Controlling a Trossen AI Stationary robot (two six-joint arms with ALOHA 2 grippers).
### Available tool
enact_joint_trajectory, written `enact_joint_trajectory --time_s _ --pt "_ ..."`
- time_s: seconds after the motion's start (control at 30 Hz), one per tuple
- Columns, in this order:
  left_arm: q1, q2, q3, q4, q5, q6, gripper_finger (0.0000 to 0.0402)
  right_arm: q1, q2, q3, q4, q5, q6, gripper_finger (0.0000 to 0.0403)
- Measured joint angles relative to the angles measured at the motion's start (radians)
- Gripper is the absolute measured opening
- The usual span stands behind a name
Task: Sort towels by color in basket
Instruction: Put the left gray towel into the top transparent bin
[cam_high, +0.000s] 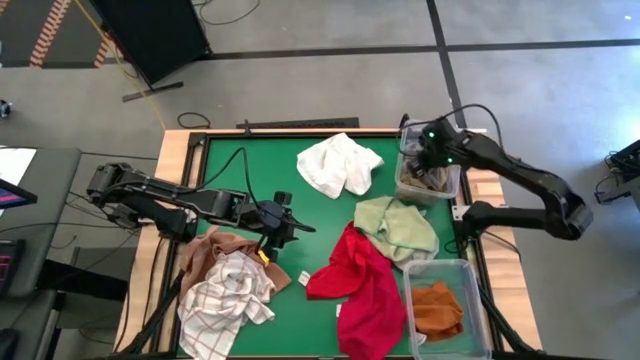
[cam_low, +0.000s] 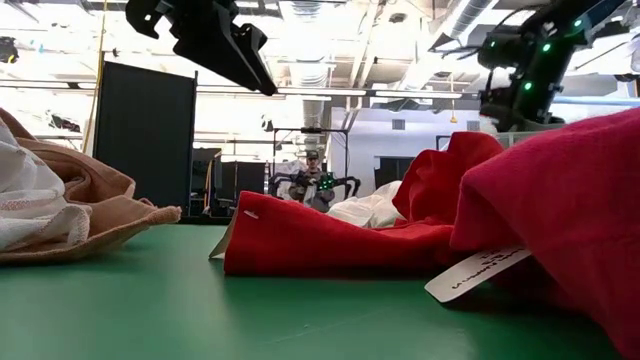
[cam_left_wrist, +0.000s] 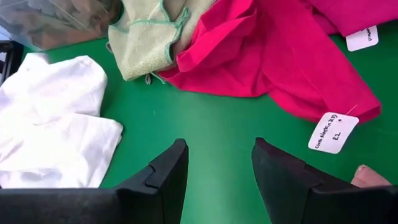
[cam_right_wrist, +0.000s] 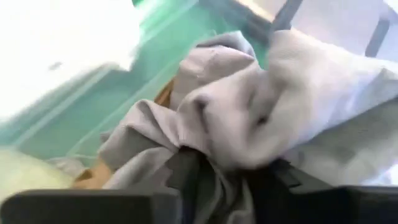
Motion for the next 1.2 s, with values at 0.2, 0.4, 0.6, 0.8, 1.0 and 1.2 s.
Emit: enact_joint_trajectory --time_s 0.2,0.4,0.6,0.8,1.0,1.2 --pt "0.000 0.000 0.000 -0.002 0.000 -0.004 0.0170 0.035 -0.096 0.035 -0.060 0.000 0.040 0.0224" --pt "0.000 0.000 0.000 -0.009 0.000 -0.021 0.0170 0.079 -0.155 0.084 -0.091 0.000 0.076 0.0254" --pt "-0.004 0.000 0.000 -0.045 0.000 -0.041 0.0170 0.150 -0.195 0.111 -0.079 0.000 0.102 0.0255" --pt "-0.021 0.000 0.000 -0.080 0.000 -0.056 0.0170 0.276 -0.205 0.117 -0.053 -0.019 0.105 0.0255" --pt "-0.035 0.000 -0.062 -0.009 0.011 -0.049 0.0170 0.448 -0.183 0.117 0.003 -0.057 0.132 0.0255" --pt "-0.035 0.000 -0.134 0.041 0.072 -0.064 0.0170 0.645 -0.125 0.117 0.047 -0.120 0.182 0.0255"
